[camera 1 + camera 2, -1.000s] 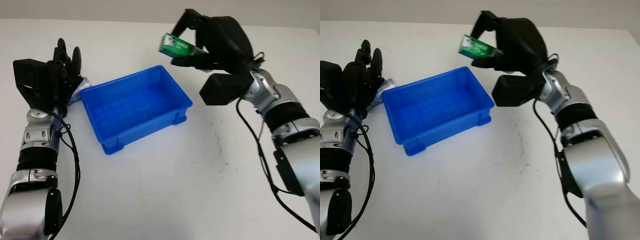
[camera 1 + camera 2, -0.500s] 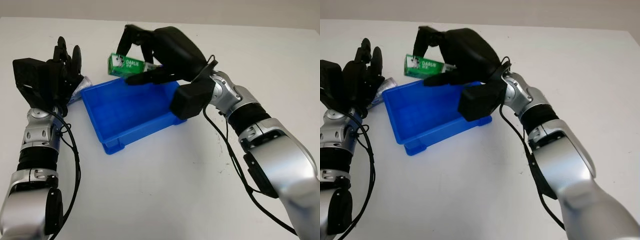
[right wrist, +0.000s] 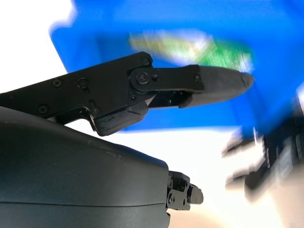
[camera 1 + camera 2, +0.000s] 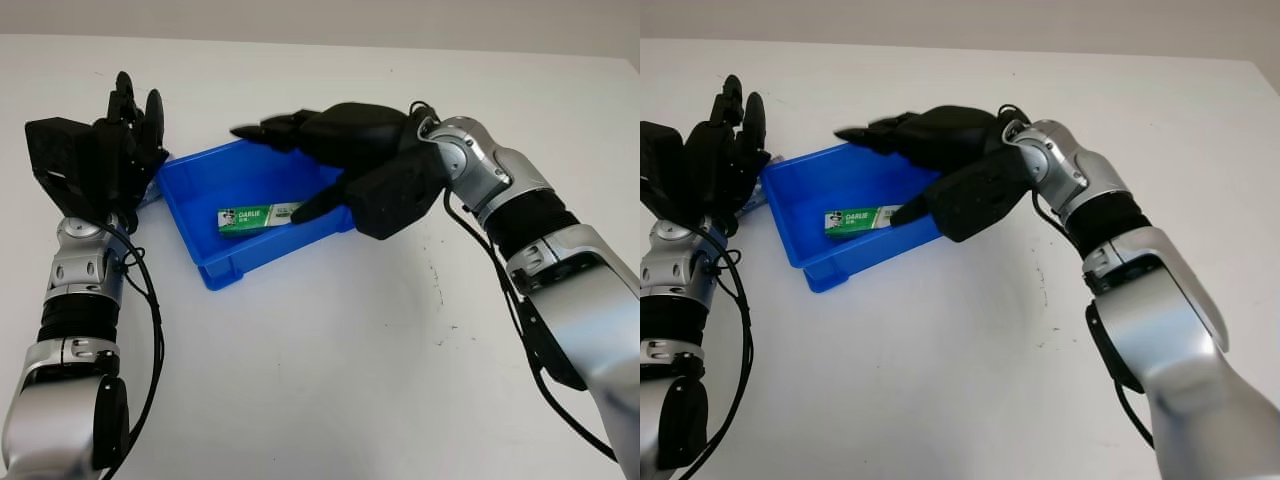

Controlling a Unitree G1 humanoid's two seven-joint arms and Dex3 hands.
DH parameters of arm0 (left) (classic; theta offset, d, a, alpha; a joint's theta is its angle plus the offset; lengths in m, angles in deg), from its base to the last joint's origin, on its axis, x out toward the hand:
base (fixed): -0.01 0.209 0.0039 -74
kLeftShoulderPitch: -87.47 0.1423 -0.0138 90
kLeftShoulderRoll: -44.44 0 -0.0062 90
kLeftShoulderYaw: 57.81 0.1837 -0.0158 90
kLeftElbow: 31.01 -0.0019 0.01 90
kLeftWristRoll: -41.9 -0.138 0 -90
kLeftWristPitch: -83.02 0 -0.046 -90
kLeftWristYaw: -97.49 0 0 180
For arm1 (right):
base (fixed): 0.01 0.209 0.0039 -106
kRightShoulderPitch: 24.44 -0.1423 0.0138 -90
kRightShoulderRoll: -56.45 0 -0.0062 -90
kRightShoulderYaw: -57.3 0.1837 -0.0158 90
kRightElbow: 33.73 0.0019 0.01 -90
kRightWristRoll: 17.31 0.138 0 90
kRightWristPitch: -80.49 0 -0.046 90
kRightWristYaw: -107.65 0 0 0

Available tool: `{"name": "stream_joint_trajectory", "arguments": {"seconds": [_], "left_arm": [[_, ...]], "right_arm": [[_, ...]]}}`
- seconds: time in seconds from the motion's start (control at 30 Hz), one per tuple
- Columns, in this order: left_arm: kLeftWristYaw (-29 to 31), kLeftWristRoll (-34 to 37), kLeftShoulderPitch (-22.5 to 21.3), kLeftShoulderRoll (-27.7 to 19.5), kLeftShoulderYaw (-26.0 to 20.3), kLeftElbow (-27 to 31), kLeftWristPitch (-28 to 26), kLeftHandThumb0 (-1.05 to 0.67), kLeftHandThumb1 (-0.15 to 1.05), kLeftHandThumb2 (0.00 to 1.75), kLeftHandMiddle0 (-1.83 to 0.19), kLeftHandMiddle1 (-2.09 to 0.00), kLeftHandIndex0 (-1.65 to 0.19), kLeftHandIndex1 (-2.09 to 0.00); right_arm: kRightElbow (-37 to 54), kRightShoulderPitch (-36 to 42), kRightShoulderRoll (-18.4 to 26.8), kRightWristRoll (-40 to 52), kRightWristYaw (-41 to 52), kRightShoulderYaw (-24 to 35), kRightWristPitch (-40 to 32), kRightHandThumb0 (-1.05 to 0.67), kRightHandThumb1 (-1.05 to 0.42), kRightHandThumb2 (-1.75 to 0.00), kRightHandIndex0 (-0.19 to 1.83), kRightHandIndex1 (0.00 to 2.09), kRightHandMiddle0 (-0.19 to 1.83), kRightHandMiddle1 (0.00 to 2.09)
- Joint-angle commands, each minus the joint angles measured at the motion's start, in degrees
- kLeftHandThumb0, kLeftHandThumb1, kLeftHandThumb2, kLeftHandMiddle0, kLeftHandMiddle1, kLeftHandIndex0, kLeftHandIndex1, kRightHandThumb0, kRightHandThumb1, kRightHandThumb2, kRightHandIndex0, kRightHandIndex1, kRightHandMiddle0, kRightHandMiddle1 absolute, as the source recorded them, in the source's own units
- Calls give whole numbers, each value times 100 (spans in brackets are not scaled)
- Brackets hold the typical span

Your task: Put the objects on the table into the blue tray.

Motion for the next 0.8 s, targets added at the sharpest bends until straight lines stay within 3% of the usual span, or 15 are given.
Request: {"name": "stream_joint_trajectory", "arguments": {"seconds": [0.0,0.17,0.33,0.77], "left_arm": [[4,14,60,-11,-22,10,53,-75,105,61,19,0,19,0],[65,7,34,-58,-21,-54,97,-75,105,61,19,0,19,0],[92,23,-9,-80,-50,-121,117,-74,105,61,19,0,19,0],[61,-71,-61,-150,19,-103,-10,-72,105,63,19,0,19,0]], "right_arm": [[65,193,29,404,-289,452,-109,-90,-105,-59,-19,0,-19,0],[-193,410,-28,1278,-1024,1364,-685,-85,-105,-71,-19,0,-19,0],[-644,471,-68,2368,-714,2221,-1817,-88,-105,-72,-19,0,-19,0],[-1051,911,58,2760,-1187,2804,-2954,-76,-105,-79,-19,0,-19,0]]}}
